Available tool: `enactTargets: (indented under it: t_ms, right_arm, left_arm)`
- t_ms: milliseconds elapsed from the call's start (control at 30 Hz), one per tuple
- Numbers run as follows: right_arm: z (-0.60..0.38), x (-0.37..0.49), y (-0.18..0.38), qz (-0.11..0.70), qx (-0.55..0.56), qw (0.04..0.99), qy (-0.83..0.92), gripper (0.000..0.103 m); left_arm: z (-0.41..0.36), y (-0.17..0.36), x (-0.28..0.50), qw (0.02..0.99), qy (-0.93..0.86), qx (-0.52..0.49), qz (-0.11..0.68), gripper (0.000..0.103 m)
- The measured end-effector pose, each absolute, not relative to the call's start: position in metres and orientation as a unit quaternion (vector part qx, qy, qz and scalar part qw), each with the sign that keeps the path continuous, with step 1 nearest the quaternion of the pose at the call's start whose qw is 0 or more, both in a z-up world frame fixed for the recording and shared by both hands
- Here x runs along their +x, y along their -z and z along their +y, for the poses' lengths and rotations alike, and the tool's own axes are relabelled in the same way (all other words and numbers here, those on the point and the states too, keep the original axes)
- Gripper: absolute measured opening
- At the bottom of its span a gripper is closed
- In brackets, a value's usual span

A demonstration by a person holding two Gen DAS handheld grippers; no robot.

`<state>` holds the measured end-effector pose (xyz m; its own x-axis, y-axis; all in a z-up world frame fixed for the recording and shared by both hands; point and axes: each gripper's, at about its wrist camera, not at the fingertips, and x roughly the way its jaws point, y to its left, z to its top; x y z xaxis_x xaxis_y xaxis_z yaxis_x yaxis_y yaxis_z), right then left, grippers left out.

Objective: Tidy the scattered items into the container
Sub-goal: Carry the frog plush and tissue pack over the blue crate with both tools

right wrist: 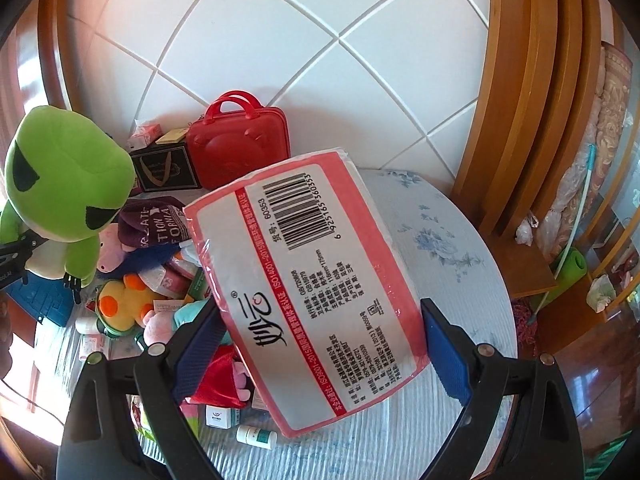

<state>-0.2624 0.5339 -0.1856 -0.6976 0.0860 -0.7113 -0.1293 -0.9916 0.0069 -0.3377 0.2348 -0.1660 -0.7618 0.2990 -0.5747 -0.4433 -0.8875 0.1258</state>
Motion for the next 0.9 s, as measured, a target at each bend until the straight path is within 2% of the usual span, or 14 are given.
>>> enactTargets:
  t_ms: [433, 900]
  right_arm:
    - [0.511, -0.275, 0.187, 0.034, -0.384, 0.035, -0.922, 0.093]
    - [0.425, -0.294, 0.176, 0.0, -0.377, 0.031, -0.926, 0.093]
  left_arm:
    - [0.206, 0.158, -0.335, 0.179, -0.933, -0.284, 0.129, 0.075]
    - [0.134, 0.149, -0.358, 0.186, -0.937, -0.277, 0.101, 0.075]
